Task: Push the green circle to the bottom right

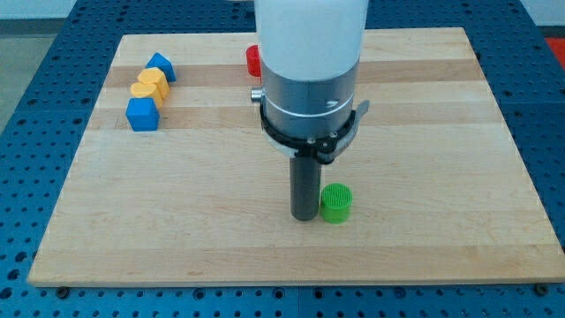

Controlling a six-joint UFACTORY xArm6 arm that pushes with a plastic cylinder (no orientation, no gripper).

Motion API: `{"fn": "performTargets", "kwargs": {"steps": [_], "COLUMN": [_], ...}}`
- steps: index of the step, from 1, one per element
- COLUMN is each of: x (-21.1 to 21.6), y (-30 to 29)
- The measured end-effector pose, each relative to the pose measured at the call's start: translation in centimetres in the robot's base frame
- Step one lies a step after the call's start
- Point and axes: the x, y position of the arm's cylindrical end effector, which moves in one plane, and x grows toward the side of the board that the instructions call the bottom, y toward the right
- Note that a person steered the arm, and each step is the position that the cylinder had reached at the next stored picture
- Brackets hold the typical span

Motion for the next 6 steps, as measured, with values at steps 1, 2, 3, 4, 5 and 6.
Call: {"fn": "performTargets", "kwargs": {"steps": [1,2,3,4,5,6], "x": [-0.5,-1.9,-5.2,-2.3,-2.3,-1.5], "y": [7.0,6.6,9.1,14.4,11.8,7.5]}}
